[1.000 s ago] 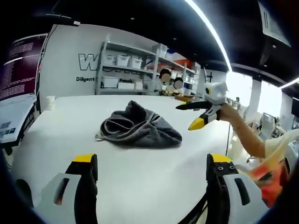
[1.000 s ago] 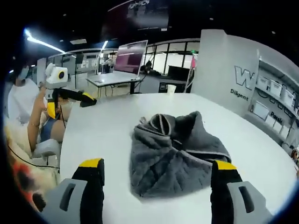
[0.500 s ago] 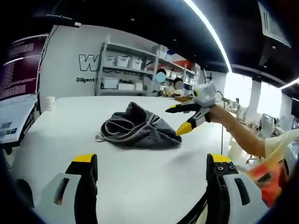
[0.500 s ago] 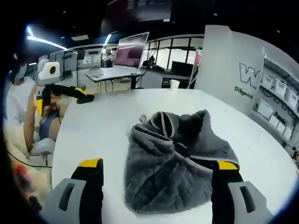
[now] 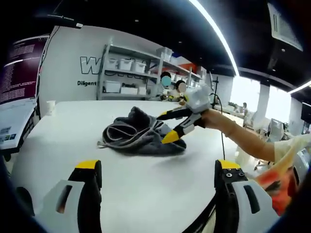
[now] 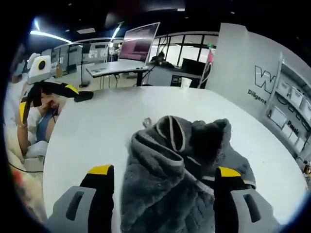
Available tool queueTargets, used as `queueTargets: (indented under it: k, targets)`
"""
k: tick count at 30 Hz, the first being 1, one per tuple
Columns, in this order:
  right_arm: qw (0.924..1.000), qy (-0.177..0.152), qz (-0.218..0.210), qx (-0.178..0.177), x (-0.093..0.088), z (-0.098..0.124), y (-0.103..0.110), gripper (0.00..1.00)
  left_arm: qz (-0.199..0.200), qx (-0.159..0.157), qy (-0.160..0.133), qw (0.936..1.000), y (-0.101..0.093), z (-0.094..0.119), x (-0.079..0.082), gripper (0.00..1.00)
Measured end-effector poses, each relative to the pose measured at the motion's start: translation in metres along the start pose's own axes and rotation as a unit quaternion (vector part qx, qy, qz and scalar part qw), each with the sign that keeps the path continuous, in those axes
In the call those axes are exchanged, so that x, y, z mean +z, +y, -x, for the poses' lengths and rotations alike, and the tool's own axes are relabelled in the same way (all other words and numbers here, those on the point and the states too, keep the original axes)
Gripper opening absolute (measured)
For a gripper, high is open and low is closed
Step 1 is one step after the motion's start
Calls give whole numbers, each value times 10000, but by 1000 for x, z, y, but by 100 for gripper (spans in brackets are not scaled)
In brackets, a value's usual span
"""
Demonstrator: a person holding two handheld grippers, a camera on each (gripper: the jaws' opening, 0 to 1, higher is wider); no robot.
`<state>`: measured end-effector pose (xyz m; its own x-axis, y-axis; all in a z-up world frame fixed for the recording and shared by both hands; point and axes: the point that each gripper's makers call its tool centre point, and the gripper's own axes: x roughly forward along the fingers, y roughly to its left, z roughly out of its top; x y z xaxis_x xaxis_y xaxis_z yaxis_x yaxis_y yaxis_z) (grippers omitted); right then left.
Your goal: Open the folded towel by lifting each exposed corner and separating the folded layers until the towel lies flat within the target outline without major curled edges
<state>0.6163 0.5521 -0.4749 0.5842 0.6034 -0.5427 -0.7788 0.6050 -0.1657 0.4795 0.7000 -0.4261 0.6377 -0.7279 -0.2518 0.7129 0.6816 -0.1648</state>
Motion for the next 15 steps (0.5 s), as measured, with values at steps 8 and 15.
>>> queueTargets:
  k: [8, 15]
  targets:
    - [9998, -83, -159, 65, 3, -15, -6, 72, 22, -59, 53, 10000, -1, -3, -2, 94]
    - [9997, 27, -238, -8, -11, -29, -18, 56, 3, -92, -24, 10000, -2, 1, 3, 94]
